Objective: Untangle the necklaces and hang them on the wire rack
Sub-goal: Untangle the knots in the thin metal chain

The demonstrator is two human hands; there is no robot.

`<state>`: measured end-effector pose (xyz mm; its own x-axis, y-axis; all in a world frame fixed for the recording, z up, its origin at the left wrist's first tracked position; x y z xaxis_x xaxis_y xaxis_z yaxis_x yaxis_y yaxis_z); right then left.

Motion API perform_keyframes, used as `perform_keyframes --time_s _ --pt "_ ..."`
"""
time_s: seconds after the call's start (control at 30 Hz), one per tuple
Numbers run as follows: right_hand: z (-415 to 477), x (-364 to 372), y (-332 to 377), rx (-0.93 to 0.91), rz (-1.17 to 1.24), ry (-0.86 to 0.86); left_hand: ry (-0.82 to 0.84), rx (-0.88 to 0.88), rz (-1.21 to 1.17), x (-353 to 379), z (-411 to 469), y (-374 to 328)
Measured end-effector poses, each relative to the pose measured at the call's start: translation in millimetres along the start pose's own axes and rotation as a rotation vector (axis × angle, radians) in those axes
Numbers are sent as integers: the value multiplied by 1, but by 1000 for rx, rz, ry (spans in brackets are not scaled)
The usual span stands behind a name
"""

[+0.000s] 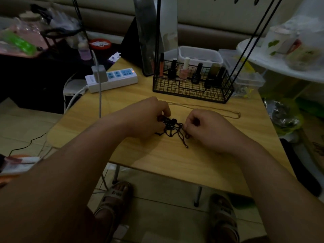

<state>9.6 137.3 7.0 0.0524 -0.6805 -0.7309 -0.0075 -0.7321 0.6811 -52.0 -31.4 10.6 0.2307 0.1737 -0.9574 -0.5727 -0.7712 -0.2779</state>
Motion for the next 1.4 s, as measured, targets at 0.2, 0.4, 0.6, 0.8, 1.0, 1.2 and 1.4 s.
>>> perform_keyframes --time_s 0.2,0.4,0.6,0.8,1.0,1.2,1.4 --pt "2 -26 -16 158 403 -159 24 58 -41 4 15 -13" --pt "1 -26 -22 179 229 -71 43 40 -160 3 16 -12" --pt "1 -20 -9 51 142 -177 -70 16 -369 -9 11 -16" --pt "0 -7 12 -21 469 -48 -132 71 -973 -25 6 -25" --pt "-4 -23 8 -28 664 -104 -174 47 -1219 -31 9 -18" --pt "-4 -33 4 -27 865 -171 -48 39 -944 -16 12 -22" --pt "-6 -43 17 -90 1138 -222 133 138 -809 0 7 -48"
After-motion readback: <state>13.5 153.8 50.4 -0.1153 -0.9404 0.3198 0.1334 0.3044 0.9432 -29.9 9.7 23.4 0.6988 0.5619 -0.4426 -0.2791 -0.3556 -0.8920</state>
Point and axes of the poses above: each hand's wrist, its own z-axis towards the middle knuckle, its own x-axis out of the palm, y = z × x, the point moved 6 cm from there along z, towards the middle knuckle, and after that the axes turned 12 degrees about z, right-handed, at the moved point
